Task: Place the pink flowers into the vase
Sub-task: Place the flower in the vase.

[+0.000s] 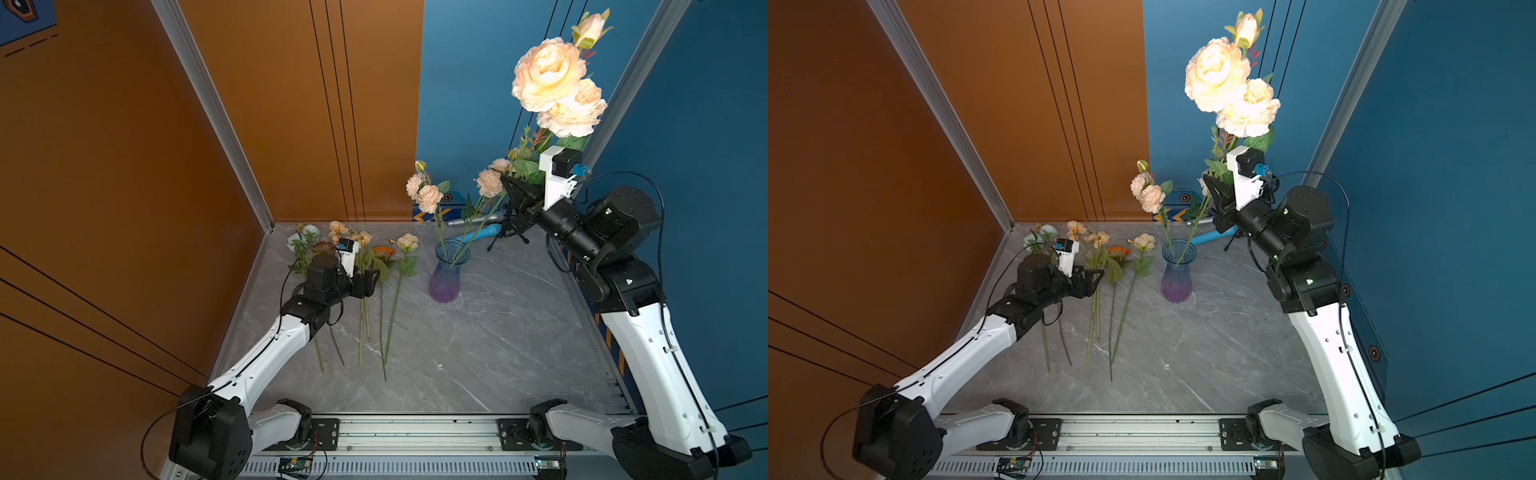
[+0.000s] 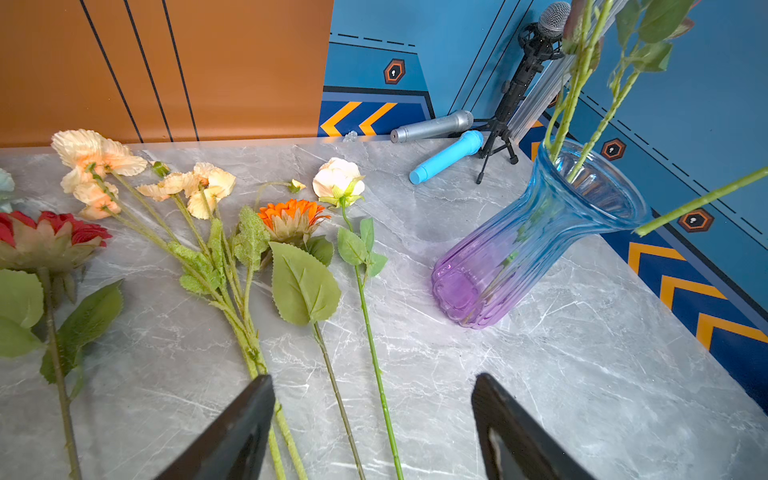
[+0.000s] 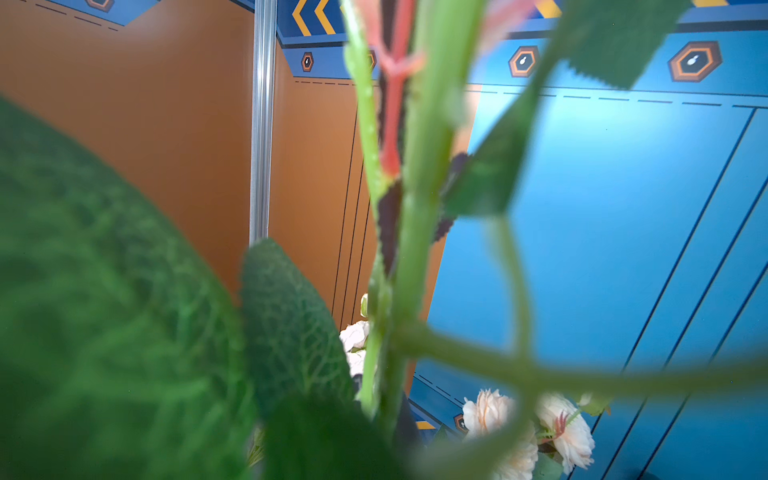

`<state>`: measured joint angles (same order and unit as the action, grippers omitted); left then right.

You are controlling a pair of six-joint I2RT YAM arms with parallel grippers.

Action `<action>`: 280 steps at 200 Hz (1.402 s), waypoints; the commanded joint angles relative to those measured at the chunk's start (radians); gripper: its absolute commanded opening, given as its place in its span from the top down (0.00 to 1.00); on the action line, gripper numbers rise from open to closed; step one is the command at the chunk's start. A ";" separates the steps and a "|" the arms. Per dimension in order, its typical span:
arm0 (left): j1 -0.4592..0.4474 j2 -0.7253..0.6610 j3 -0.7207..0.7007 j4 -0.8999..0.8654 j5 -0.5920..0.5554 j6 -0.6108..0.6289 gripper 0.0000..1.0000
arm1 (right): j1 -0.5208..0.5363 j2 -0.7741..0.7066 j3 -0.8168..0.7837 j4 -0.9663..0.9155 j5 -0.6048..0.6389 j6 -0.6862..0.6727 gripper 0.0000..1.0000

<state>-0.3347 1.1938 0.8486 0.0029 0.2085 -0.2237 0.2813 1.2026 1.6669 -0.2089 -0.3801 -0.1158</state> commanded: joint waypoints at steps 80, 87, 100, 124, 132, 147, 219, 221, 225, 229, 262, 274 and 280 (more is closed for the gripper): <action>-0.006 -0.010 -0.023 -0.017 -0.027 0.029 0.22 | -0.017 0.031 0.046 0.013 -0.009 0.002 0.96; -0.006 -0.013 -0.022 -0.018 -0.027 0.030 0.22 | -0.017 0.032 0.038 0.018 -0.013 0.005 0.97; -0.006 -0.012 -0.021 -0.023 -0.030 0.033 0.22 | -0.017 0.034 0.021 0.030 -0.017 0.013 0.97; -0.005 -0.016 -0.018 -0.036 -0.037 0.039 0.22 | -0.017 0.039 -0.008 0.044 -0.023 0.022 0.97; -0.006 -0.017 -0.018 -0.038 -0.038 0.041 0.22 | -0.016 0.039 -0.019 0.050 -0.023 0.025 0.97; -0.006 -0.022 -0.017 -0.044 -0.044 0.044 0.22 | -0.016 0.042 -0.039 0.058 -0.025 0.030 0.97; -0.005 -0.033 -0.012 -0.072 -0.062 0.058 0.22 | -0.008 0.063 -0.100 0.077 -0.036 0.051 0.97; -0.004 -0.033 -0.012 -0.072 -0.061 0.058 0.22 | -0.008 0.063 -0.101 0.078 -0.036 0.051 0.97; -0.004 -0.033 -0.011 -0.073 -0.061 0.059 0.22 | -0.008 0.064 -0.106 0.079 -0.036 0.053 0.97; -0.004 -0.033 -0.011 -0.073 -0.061 0.059 0.22 | -0.008 0.067 -0.110 0.079 -0.036 0.054 0.97; -0.004 -0.031 -0.008 -0.073 -0.066 0.063 0.22 | -0.006 0.075 -0.156 0.105 -0.033 0.066 0.97; -0.004 -0.030 -0.007 -0.073 -0.067 0.062 0.22 | -0.007 0.080 -0.166 0.115 -0.033 0.073 0.97; -0.005 -0.030 -0.006 -0.073 -0.066 0.064 0.22 | -0.007 0.084 -0.170 0.117 -0.037 0.075 0.96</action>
<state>-0.3347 1.1797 0.8402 -0.0509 0.1600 -0.1791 0.2691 1.2739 1.5188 -0.1471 -0.3939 -0.0696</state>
